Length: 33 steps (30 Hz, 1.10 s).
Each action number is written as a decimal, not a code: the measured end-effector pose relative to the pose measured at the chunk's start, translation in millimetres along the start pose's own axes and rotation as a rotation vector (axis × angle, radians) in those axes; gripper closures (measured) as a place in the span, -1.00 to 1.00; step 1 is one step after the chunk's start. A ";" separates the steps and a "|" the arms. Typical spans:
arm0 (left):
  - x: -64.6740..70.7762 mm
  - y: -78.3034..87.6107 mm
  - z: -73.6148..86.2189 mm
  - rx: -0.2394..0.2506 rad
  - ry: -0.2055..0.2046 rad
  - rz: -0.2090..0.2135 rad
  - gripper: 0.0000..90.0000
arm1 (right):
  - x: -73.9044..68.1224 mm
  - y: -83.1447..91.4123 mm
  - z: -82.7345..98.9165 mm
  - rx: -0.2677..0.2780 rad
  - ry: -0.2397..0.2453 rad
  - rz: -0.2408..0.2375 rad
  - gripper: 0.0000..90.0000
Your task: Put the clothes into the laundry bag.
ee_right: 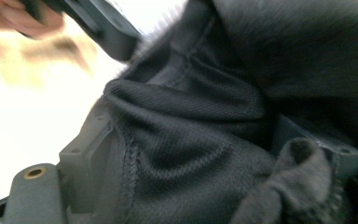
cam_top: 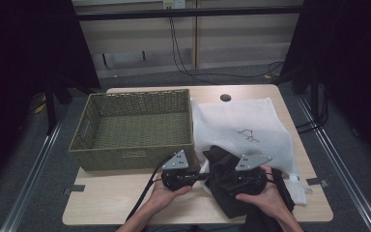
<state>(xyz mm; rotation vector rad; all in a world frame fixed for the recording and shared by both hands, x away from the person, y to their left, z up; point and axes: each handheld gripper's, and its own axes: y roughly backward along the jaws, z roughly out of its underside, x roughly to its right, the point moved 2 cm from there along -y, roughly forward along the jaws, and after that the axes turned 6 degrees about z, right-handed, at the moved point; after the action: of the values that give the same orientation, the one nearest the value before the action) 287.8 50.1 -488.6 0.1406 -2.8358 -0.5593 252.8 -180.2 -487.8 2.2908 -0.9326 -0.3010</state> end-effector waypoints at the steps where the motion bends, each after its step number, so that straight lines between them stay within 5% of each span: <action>1: 1.6 -0.3 -0.5 0.002 0.001 -0.005 0.92 | -0.5 -2.0 0.7 -0.013 0.006 0.012 -0.60; 8: 9.6 2.5 -3.4 0.002 -0.032 0.002 0.93 | 2.5 -13.7 -2.3 -0.074 0.030 0.071 -0.38; 15: 13.6 5.5 -0.6 0.003 -0.049 0.003 0.94 | 9.2 -10.4 -6.2 -0.082 -0.012 0.082 -0.04; 19: 16.7 5.3 0.5 -0.001 -0.062 0.009 0.94 | 20.0 -10.7 -11.5 -0.062 -0.059 0.088 0.17; 25: 19.2 3.8 2.2 -0.018 -0.090 0.024 0.94 | 33.9 -18.7 -21.0 -0.061 -0.098 0.148 0.24; 33: 21.9 4.7 6.5 -0.031 -0.093 0.047 0.94 | 58.8 -23.3 -36.5 0.003 -0.152 0.204 0.28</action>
<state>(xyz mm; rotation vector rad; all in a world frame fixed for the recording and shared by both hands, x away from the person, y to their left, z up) 264.8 53.7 -487.8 0.0438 -2.9097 -0.6148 323.5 -190.8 -473.0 2.1767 -1.2343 -0.3892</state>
